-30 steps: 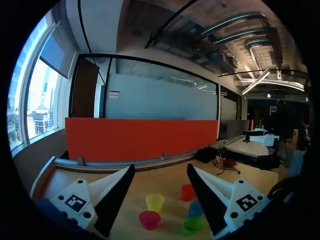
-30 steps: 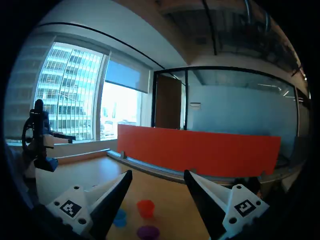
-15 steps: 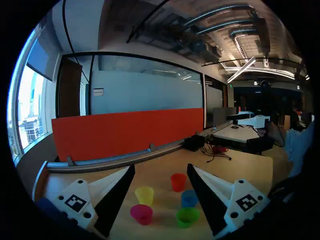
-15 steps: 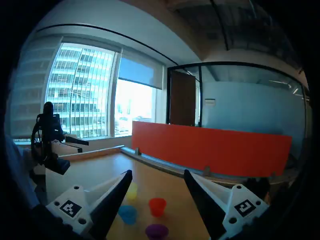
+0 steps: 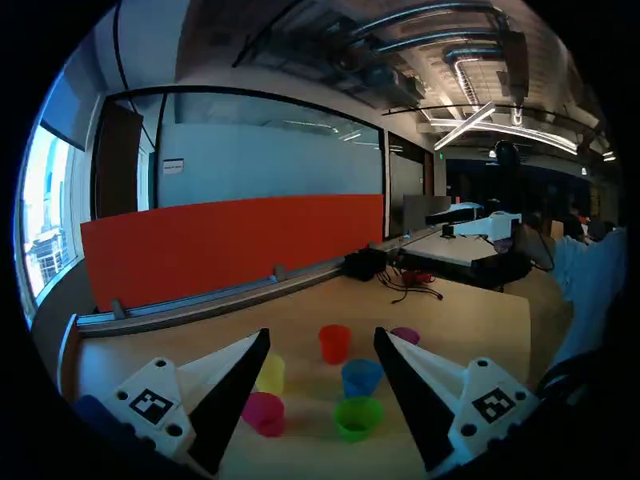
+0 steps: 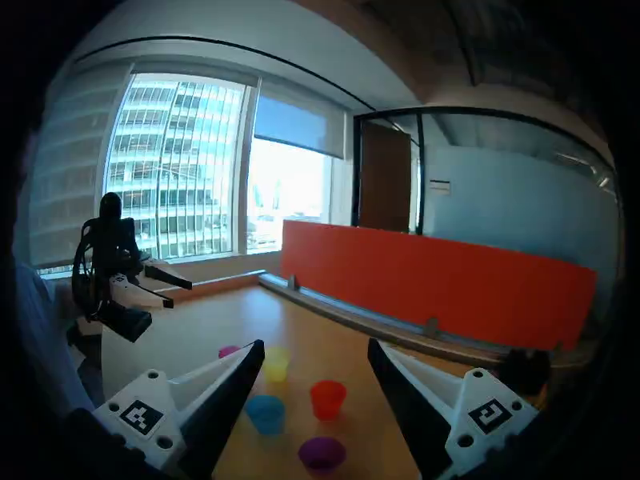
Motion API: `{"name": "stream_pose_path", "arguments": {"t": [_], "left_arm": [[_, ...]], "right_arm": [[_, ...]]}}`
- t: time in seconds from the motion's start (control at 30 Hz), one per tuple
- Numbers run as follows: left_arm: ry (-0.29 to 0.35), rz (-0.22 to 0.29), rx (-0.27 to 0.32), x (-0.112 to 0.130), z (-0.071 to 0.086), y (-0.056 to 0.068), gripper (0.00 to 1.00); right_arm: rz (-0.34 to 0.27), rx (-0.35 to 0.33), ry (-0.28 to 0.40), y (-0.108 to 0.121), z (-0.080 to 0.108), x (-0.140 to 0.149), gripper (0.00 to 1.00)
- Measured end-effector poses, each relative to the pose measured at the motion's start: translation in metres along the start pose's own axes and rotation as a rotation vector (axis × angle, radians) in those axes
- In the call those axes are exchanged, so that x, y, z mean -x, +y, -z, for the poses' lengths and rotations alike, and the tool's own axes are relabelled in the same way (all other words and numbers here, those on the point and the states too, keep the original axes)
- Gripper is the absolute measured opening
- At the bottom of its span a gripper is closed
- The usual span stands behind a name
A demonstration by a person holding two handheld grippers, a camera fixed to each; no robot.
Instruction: Pour water
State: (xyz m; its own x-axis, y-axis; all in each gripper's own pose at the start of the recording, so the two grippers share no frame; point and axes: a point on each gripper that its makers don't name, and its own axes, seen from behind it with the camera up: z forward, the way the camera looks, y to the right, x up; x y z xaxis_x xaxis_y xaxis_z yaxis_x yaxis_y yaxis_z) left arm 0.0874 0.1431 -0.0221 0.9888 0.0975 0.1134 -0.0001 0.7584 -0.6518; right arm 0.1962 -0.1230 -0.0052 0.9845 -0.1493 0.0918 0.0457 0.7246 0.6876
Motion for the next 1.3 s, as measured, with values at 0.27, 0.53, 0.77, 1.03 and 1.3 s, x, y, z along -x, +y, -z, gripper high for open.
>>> {"name": "stream_pose_path", "arguments": {"t": [0.27,0.53,0.77,1.03,1.3], "left_arm": [[-0.026,-0.009,0.046,0.015,-0.005,0.009,0.97],[-0.068,-0.023,0.084,0.035,-0.009,0.016,0.97],[-0.109,-0.021,0.105,0.06,-0.013,0.021,0.97],[-0.15,-0.007,0.12,0.086,-0.019,0.023,0.96],[-0.189,-0.022,0.143,0.111,-0.023,0.031,0.97]], "right_arm": [[0.016,-0.024,-0.029,-0.001,-0.005,0.01,1.0],[0.018,-0.051,-0.058,-0.004,-0.009,0.021,1.0],[0.023,-0.082,-0.094,-0.009,-0.017,0.036,1.0],[0.025,-0.109,-0.13,-0.015,-0.028,0.049,1.0],[0.026,-0.123,-0.161,-0.016,-0.037,0.061,1.0]]}}
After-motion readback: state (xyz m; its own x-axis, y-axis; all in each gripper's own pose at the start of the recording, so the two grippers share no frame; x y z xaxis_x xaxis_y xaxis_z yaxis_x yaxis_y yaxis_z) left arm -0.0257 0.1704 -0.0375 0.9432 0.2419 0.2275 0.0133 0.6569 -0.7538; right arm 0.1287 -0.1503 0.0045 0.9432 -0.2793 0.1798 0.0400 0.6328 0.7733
